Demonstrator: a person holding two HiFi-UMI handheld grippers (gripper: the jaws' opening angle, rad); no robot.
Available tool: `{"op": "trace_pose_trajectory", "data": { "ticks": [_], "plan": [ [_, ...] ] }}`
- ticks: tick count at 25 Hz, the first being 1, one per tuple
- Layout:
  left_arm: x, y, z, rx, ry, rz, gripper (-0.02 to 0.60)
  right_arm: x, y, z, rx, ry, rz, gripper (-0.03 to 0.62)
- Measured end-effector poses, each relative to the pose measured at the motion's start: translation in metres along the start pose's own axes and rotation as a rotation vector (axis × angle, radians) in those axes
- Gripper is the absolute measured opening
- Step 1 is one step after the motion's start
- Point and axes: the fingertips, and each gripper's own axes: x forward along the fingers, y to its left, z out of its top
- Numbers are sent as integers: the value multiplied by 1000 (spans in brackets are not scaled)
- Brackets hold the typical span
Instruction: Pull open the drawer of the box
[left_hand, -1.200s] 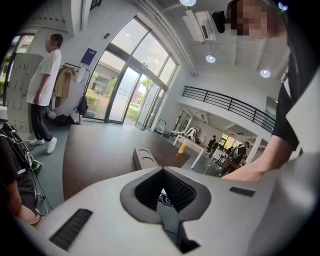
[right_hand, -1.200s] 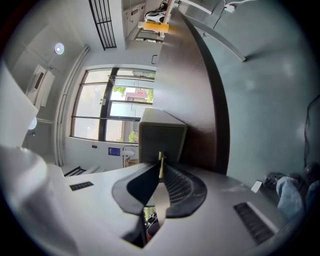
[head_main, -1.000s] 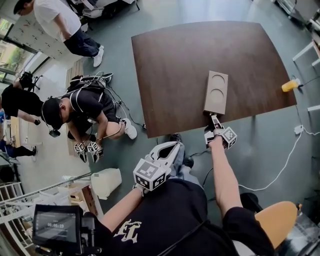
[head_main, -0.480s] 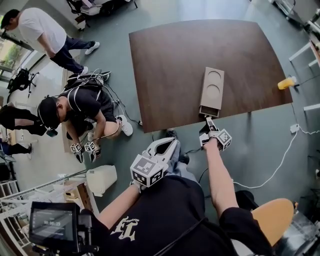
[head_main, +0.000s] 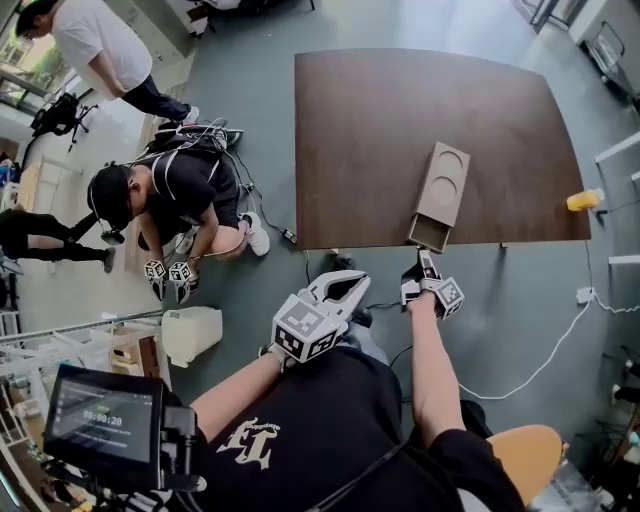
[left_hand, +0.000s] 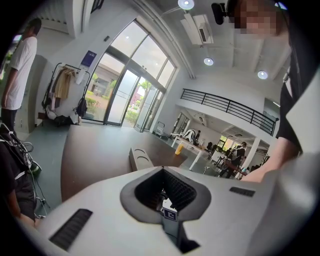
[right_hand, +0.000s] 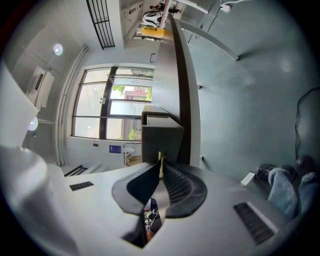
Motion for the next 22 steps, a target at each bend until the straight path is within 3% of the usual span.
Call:
{"op": "trace_pose_trajectory", "data": {
  "ticks": [6,22],
  "plan": [
    [-26,-29,-19,10,-23,-1,6,-39,-6,-25,-20,25,3,14],
    [-13,-57,-34,35,7,-58,6,-60,-17,-43,-10,58,-37,19]
  ]
}}
